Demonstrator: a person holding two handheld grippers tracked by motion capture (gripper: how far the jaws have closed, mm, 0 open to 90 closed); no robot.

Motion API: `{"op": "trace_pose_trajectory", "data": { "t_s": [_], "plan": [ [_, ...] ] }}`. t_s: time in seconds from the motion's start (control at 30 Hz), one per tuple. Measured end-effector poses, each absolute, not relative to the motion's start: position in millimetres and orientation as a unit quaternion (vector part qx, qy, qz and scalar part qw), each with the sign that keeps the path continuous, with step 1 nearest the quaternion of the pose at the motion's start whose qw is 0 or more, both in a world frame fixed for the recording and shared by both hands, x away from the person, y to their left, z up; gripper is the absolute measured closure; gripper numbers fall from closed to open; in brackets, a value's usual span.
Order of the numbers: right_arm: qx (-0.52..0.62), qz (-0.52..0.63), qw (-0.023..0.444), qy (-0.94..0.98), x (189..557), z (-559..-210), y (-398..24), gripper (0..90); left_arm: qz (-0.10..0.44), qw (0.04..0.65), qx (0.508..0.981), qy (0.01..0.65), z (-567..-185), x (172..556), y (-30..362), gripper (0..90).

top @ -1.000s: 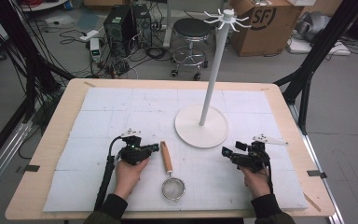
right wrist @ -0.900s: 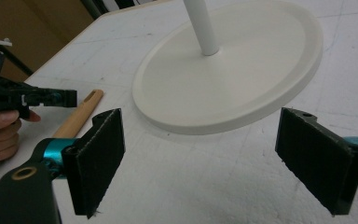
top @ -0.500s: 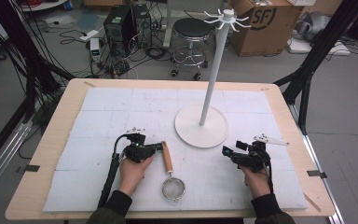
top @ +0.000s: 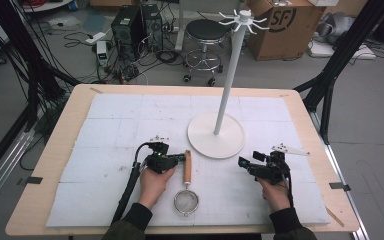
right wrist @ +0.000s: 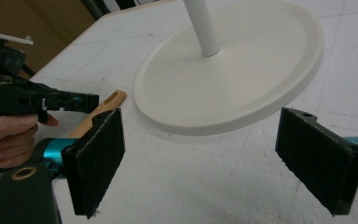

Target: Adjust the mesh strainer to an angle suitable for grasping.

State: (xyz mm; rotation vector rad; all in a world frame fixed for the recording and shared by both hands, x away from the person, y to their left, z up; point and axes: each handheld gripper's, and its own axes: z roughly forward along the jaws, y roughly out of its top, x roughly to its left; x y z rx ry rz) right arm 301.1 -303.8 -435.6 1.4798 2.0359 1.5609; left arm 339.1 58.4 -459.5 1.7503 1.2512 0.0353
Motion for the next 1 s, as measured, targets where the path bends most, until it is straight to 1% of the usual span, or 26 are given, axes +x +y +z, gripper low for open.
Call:
{"op": "trace_pose_trajectory", "data": {
  "t_s": [0.07, 0.13, 0.17, 0.2, 0.27, 0.47, 0.53, 0.57, 0.6, 0.63, 0.77, 1.0],
  "plan": [
    [0.498, 0.526, 0.089, 0.684, 301, -435, -304, 14.6, 0.014, 0.474, 0.718, 0.509, -459, 340, 57, 89.9],
    [0.493, 0.519, 0.106, 0.691, 300, -434, -303, 14.6, 0.011, 0.473, 0.724, 0.502, -459, 340, 53, 89.9],
    [0.493, 0.519, 0.106, 0.691, 300, -434, -303, 14.6, 0.012, 0.472, 0.724, 0.502, -459, 340, 51, 89.9],
    [0.477, 0.500, 0.139, 0.710, 296, -429, -297, 14.6, 0.013, 0.472, 0.724, 0.502, -459, 340, 51, 89.9],
    [0.470, 0.500, 0.143, 0.713, 295, -427, -294, 14.6, 0.009, 0.474, 0.724, 0.501, -459, 341, 51, 89.9],
    [0.476, 0.509, 0.126, 0.706, 297, -428, -296, 14.6, 0.000, 0.476, 0.724, 0.499, -460, 341, 48, 89.9],
    [0.479, 0.512, 0.126, 0.701, 297, -428, -297, 14.6, 0.008, 0.467, 0.734, 0.492, -459, 342, 44, 89.9],
    [0.480, 0.513, 0.126, 0.700, 297, -428, -298, 14.6, 0.007, 0.461, 0.747, 0.480, -458, 342, 36, 89.9],
    [0.481, 0.514, 0.123, 0.699, 297, -428, -299, 14.6, 0.007, 0.461, 0.747, 0.480, -458, 342, 36, 89.9],
    [0.480, 0.515, 0.124, 0.699, 297, -428, -299, 14.6, 0.002, 0.459, 0.755, 0.469, -458, 341, 28, 89.9],
    [0.483, 0.515, 0.122, 0.697, 297, -428, -300, 14.6, -0.003, 0.456, 0.761, 0.460, -458, 342, 20, 89.9],
    [0.483, 0.517, 0.123, 0.696, 297, -428, -302, 14.6, -0.029, 0.462, 0.765, 0.448, -459, 343, 10, 89.9]
  ]
}}
